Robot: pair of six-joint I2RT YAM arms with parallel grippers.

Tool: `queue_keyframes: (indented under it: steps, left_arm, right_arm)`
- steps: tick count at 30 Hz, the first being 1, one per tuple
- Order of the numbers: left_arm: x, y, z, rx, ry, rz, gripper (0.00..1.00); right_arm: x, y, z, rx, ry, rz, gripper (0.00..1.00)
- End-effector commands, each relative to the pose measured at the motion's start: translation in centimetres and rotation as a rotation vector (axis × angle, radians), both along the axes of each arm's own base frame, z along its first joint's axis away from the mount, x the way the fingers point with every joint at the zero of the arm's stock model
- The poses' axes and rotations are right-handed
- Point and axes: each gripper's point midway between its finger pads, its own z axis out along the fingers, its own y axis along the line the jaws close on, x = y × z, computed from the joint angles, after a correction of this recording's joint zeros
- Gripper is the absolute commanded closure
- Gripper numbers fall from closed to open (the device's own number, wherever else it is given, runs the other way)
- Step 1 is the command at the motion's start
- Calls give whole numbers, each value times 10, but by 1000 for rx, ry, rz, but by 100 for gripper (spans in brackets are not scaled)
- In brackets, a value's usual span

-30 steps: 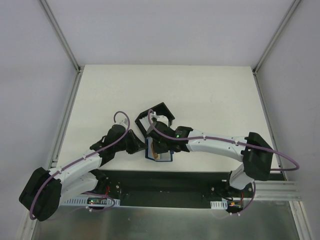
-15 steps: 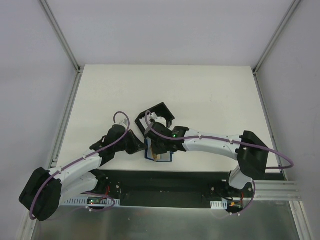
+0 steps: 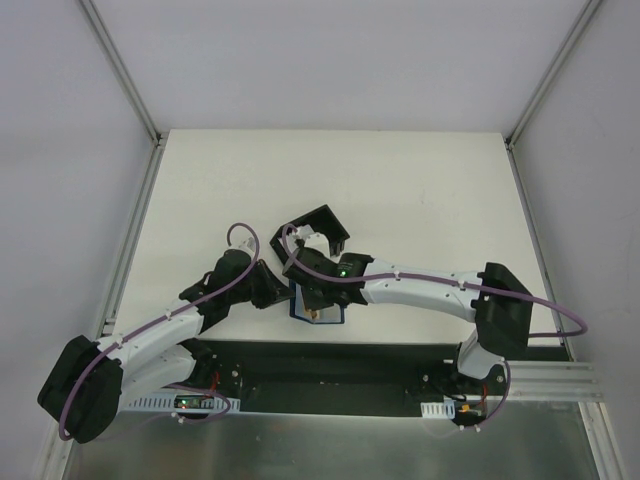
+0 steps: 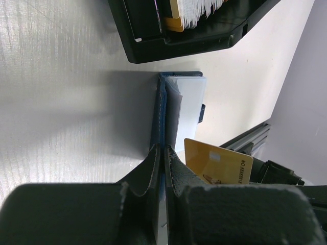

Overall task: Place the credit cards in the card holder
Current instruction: Insert the credit card into the card holder.

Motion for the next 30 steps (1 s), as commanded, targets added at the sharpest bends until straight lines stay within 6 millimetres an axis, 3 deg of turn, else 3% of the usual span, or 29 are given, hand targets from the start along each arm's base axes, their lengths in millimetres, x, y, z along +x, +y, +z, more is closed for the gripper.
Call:
queue_keyframes:
  steps: [1, 7, 12, 21, 26, 30]
  left_arm:
    - [1, 0, 3, -12, -26, -6, 100]
    - [2, -1, 6, -19, -35, -5, 100]
    - [2, 0, 5, -18, -37, 1, 100]
    - [0, 2, -1, -6, -20, 8, 100]
    - [1, 2, 0, -9, -23, 7, 100]
    - [2, 1, 3, -15, -28, 8, 100]
  right_arm:
    - [1, 17, 19, 90, -11, 24, 100]
    - [-1, 29, 7, 122, 47, 34, 100]
    - [-1, 20, -2, 74, 50, 21, 100]
    - [7, 13, 26, 153, -56, 12, 100]
    - [6, 10, 15, 125, -31, -1, 100]
    - [2, 19, 5, 127, 11, 17, 100]
